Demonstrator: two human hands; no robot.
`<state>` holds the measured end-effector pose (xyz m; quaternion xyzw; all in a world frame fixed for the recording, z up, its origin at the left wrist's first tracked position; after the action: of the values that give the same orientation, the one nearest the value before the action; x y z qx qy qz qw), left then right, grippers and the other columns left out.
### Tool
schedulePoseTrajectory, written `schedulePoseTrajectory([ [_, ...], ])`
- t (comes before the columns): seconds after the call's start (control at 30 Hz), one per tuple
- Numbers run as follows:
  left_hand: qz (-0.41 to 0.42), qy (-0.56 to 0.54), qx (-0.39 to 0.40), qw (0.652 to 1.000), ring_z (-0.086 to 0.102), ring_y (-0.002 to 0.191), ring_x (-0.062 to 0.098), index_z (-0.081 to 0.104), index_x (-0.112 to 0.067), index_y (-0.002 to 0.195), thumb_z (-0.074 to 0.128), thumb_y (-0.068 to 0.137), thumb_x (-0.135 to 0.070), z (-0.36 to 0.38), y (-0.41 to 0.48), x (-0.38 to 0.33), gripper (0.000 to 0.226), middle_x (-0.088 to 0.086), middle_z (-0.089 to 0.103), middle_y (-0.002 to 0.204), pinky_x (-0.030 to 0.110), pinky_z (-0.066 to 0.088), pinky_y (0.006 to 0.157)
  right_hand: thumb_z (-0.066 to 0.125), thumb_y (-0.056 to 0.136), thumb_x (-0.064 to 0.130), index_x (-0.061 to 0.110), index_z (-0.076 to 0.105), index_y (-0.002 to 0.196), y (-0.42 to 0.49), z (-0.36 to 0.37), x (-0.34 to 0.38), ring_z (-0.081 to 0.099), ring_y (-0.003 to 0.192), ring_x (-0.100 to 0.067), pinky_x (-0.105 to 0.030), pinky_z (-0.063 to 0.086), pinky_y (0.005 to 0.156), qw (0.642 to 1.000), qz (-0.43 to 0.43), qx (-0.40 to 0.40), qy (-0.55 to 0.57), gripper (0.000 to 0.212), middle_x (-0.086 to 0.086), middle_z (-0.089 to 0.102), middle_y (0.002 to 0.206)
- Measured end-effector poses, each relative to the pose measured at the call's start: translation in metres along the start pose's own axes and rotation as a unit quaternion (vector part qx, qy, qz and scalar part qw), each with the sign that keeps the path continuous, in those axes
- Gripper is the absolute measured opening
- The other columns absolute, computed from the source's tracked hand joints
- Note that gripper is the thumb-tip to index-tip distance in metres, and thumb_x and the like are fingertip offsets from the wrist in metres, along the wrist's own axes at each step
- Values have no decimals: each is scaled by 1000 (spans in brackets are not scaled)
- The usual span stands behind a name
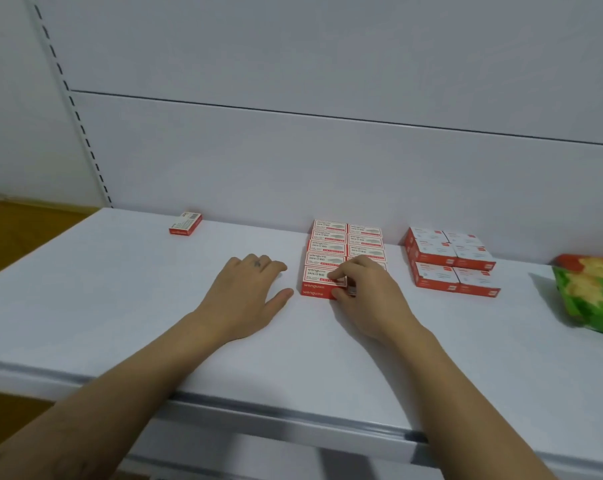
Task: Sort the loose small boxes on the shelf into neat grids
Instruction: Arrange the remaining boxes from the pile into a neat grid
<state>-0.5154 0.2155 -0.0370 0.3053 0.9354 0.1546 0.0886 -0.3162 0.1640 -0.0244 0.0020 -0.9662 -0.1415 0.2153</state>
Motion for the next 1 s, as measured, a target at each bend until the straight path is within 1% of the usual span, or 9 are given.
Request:
schedulePoseTrajectory([
  [0.13, 13, 5, 18, 1000, 46, 120, 18, 41, -25, 135, 36, 95, -52, -4, 2, -2, 49, -2, 51, 133, 34, 34, 101, 63, 87, 27, 27, 65, 112, 1, -5, 8, 53, 110, -16, -29, 45, 88, 999, 17, 21, -38, 26, 7, 55, 121],
  [0.2, 22, 4, 8, 1000, 46, 118, 19, 42, -25, 134, 38, 94, -52, -6, 2, 2, 49, -2, 52, 131, 35, 35, 99, 64, 84, 37, 31, 63, 116, 5, -11, 16, 49, 114, -16, -31, 44, 90, 995, 13, 33, -97, 32, 6, 54, 125],
  [0.27, 28, 5, -9, 1000, 48, 114, 19, 45, -24, 130, 40, 93, -51, -11, 1, 10, 46, -3, 55, 126, 35, 37, 96, 65, 81, 45, 33, 59, 123, 11, -16, 29, 44, 119, -17, -33, 40, 96, 991, -1, 21, -131, 44, 6, 51, 130],
  [0.37, 20, 5, -22, 1000, 48, 112, 18, 49, -25, 126, 43, 92, -50, -21, 0, 32, 43, -5, 56, 122, 35, 37, 93, 65, 80, 46, 32, 50, 134, 23, -14, 56, 39, 124, -18, -31, 34, 99, 992, -20, 7, -128, 58, 5, 48, 134],
  [0.47, -10, 3, -27, 1000, 45, 117, 18, 47, -26, 128, 45, 90, -51, -34, -1, 59, 46, -6, 55, 125, 34, 35, 96, 65, 81, 47, 32, 41, 139, 40, -6, 83, 38, 126, -17, -30, 32, 100, 992, -42, 21, -120, 65, 4, 45, 137],
  [0.57, -51, 9, -22, 998, 43, 120, 20, 46, -25, 130, 47, 90, -52, -47, -6, 93, 49, -3, 53, 129, 35, 31, 98, 63, 83, 48, 32, 38, 142, 59, 10, 113, 37, 129, -17, -31, 33, 101, 990, -67, 42, -114, 66, 4, 43, 140],
  [0.77, -133, 17, -9, 991, 40, 124, 19, 40, -29, 136, 44, 89, -56, -62, -31, 160, 54, -5, 49, 134, 36, 32, 99, 60, 86, 48, 29, 36, 143, 97, 56, 166, 38, 130, -20, -33, 35, 101, 986, -89, 97, -103, 64, 1, 41, 142],
  [0.87, -169, 7, -7, 986, 37, 128, 18, 38, -30, 137, 44, 89, -56, -65, -44, 186, 55, -5, 45, 138, 37, 31, 103, 56, 88, 50, 28, 35, 143, 120, 84, 189, 45, 124, -22, -34, 40, 97, 984, -79, 121, -105, 63, -1, 44, 138],
  [1.0, -183, -10, -6, 983, 37, 128, 17, 38, -31, 136, 44, 90, -55, -66, -53, 212, 53, -6, 45, 138, 37, 31, 105, 51, 89, 53, 22, 39, 139, 149, 120, 211, 51, 116, -26, -35, 44, 88, 983, -34, 135, -122, 60, -6, 51, 129],
])
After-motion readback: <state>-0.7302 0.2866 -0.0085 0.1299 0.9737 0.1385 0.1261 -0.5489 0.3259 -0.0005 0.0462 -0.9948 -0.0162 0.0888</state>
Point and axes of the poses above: each hand's wrist, its own y-axis towards the middle knuckle, its own z-axis out of the palm, x = y × z, the point moved 2 cm from there along y, towards the middle knuckle
